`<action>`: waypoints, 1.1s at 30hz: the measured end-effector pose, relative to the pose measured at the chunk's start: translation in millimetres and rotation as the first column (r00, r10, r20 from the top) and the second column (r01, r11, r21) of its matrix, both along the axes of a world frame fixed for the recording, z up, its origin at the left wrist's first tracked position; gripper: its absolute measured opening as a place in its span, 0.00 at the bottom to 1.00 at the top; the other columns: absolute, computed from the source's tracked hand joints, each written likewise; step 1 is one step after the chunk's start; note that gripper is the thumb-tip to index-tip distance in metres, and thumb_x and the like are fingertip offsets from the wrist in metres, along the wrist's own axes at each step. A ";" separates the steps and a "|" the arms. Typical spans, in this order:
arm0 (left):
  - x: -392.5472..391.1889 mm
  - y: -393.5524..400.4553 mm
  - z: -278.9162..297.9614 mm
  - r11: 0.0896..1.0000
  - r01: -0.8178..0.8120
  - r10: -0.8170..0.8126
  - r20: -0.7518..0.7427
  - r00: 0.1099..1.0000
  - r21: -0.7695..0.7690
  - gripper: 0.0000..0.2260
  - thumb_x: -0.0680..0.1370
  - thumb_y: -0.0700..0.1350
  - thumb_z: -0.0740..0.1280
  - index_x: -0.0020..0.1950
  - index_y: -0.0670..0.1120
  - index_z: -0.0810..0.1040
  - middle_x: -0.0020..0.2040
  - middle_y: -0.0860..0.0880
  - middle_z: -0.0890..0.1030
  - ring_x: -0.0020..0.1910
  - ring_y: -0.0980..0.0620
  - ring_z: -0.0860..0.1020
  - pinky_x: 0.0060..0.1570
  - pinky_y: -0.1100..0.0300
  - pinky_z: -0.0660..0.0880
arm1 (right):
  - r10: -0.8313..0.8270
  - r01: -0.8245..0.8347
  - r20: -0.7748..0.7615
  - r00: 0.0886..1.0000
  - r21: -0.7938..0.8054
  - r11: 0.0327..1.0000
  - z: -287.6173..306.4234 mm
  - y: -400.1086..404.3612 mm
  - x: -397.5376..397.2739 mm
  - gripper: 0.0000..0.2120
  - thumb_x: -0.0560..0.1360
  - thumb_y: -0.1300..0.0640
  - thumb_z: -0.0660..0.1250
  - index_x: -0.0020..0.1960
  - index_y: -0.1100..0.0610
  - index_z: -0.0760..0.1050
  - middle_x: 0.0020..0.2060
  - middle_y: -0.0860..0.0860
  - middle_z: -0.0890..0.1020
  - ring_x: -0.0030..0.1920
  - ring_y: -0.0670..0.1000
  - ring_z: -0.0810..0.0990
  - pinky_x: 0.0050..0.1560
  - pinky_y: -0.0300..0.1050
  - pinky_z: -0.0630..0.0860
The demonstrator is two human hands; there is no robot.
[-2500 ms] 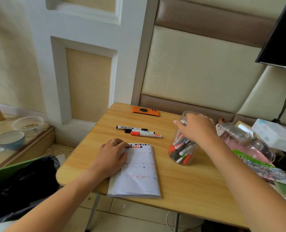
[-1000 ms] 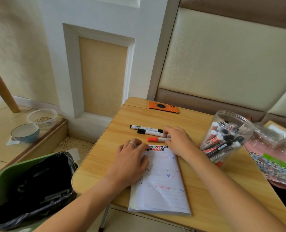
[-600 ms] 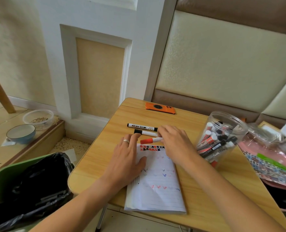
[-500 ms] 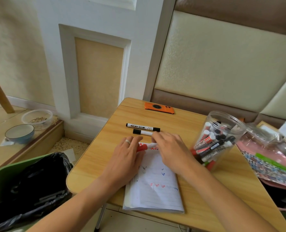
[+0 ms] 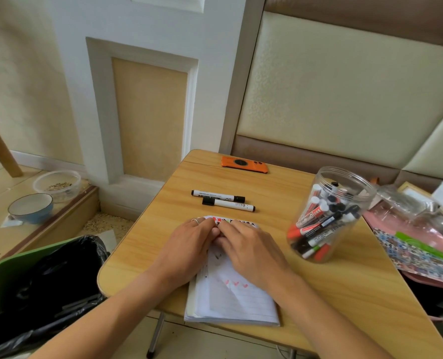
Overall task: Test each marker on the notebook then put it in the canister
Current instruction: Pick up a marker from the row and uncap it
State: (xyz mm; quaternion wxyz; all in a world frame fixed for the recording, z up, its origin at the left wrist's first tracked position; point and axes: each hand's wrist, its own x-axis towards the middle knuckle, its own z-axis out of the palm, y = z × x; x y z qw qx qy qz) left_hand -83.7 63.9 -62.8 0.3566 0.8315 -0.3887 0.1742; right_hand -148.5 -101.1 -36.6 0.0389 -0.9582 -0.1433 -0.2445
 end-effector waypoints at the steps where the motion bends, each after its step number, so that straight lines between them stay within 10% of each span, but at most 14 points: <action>1: 0.5 -0.1 0.1 1.000 -0.006 0.006 0.009 1.000 -0.010 0.16 0.84 0.52 0.50 0.41 0.47 0.69 0.37 0.52 0.74 0.36 0.53 0.68 0.36 0.58 0.59 | 0.004 -0.004 -0.013 1.000 0.014 1.000 1.4 1.3 -1.1 0.10 0.82 0.46 0.55 0.57 0.48 0.71 0.43 0.47 0.80 0.42 0.54 0.81 0.37 0.50 0.75; 33: 59.0 -10.2 4.1 0.942 -0.325 0.334 -0.224 0.915 0.080 0.07 0.79 0.52 0.68 0.56 0.55 0.82 0.49 0.55 0.73 0.52 0.51 0.73 0.51 0.52 0.74 | -0.168 0.182 -0.289 0.942 0.022 0.983 12.7 1.3 -5.1 0.12 0.86 0.48 0.54 0.64 0.50 0.68 0.51 0.49 0.82 0.42 0.50 0.70 0.41 0.46 0.66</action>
